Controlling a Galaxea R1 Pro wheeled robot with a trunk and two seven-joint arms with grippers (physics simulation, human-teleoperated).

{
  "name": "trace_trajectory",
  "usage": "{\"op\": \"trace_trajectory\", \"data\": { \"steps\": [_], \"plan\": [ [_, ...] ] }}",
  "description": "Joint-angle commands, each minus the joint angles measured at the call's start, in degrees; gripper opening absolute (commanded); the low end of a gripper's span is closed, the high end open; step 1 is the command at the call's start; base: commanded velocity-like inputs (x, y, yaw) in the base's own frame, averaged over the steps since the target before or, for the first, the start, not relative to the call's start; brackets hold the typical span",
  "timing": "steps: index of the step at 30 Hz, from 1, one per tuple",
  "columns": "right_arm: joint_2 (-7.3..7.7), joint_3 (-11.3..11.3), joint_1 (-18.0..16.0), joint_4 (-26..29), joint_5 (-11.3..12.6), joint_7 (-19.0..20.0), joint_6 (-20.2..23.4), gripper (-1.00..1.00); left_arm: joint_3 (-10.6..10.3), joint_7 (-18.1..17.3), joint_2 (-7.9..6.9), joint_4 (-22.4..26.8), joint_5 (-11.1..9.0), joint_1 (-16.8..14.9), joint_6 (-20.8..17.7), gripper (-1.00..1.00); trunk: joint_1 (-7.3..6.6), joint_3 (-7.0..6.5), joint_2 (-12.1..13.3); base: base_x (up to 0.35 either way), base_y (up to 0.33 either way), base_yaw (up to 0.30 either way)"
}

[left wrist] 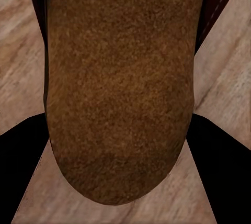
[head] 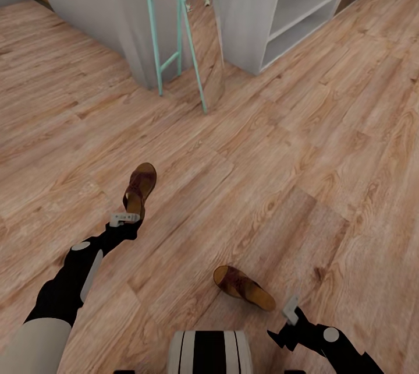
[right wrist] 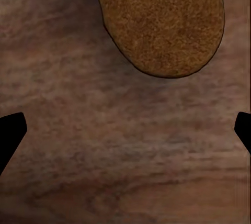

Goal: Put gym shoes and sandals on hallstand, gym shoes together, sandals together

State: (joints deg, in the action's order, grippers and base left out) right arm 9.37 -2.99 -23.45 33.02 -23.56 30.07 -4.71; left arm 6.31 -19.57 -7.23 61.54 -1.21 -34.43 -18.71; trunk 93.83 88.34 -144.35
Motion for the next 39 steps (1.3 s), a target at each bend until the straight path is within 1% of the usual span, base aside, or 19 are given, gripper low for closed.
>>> {"op": "trace_trajectory", "data": {
  "steps": [1, 6, 17, 25, 39],
  "plan": [
    [0.03, -0.1, 0.0, 0.0, -0.6, 0.0, -0.4, 1.00, 0.1, -0.3, 0.02, 0.1, -0.1, 0.0, -0.4, -1.00, 0.01, 0.05, 0.0, 0.164, 0.041, 0.000],
    [0.03, -0.1, 0.0, 0.0, -0.6, 0.0, -0.4, 1.00, 0.2, -0.3, 0.02, 0.1, -0.1, 0.0, -0.3, -1.00, 0.01, 0.08, 0.0, 0.157, 0.058, 0.000],
    [0.03, -0.1, 0.0, 0.0, -0.6, 0.0, -0.4, 1.00, 0.1, -0.3, 0.02, 0.1, -0.2, 0.0, -0.3, -1.00, 0.01, 0.09, 0.0, 0.028, 0.010, 0.000],
    [0.03, -0.1, 0.0, 0.0, -0.6, 0.0, -0.4, 1.00, 0.2, -0.3, 0.02, 0.0, -0.2, 0.0, -0.3, -1.00, 0.01, 0.09, 0.0, 0.106, 0.034, 0.000],
    [0.03, -0.1, 0.0, 0.0, -0.6, 0.0, -0.4, 1.00, 0.1, -0.2, 0.02, 0.0, -0.1, 0.0, -0.3, -1.00, 0.01, 0.09, 0.0, 0.015, 0.008, 0.000]
  ]
}}
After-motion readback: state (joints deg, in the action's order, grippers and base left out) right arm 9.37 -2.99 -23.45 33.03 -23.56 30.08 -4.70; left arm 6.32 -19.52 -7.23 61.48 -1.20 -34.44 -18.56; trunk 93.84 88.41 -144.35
